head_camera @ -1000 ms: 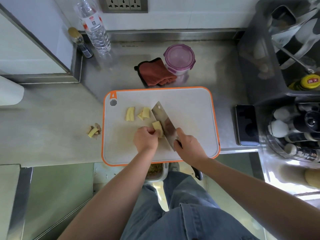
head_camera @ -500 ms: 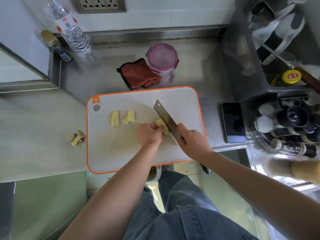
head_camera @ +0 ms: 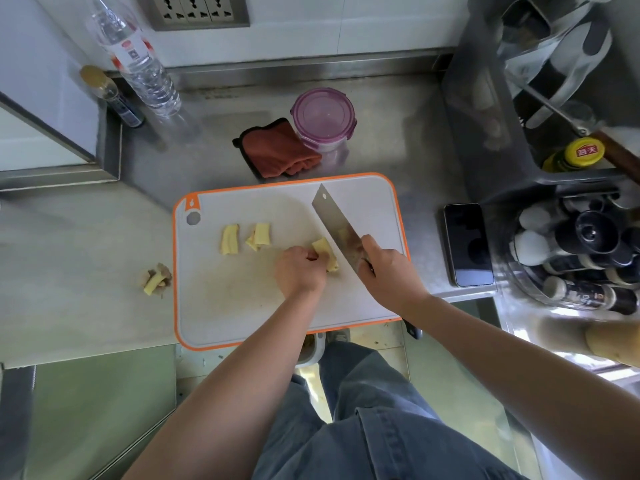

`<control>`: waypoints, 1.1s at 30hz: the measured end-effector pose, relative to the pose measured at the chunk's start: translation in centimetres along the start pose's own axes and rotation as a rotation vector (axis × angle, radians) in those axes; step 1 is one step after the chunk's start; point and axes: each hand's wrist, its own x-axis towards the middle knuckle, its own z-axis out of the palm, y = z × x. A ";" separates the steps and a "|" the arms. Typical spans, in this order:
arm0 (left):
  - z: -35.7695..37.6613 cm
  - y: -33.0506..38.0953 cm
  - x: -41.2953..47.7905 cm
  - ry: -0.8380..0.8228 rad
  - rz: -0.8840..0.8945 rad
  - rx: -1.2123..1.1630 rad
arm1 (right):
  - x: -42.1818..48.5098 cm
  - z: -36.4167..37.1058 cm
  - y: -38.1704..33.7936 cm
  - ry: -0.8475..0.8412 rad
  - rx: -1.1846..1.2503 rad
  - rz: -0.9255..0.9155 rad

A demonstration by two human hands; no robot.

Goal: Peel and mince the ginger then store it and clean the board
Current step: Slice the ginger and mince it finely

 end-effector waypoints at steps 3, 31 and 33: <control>-0.3 0.4 -0.4 0.026 0.056 0.054 | -0.4 0.1 0.1 -0.059 -0.036 -0.015; -2.3 -1.0 -0.9 0.053 0.554 0.641 | -0.3 -0.1 0.1 -0.068 0.001 0.038; -2.3 -1.3 -0.9 0.092 0.570 0.620 | -0.5 0.0 -0.2 -0.075 0.000 0.031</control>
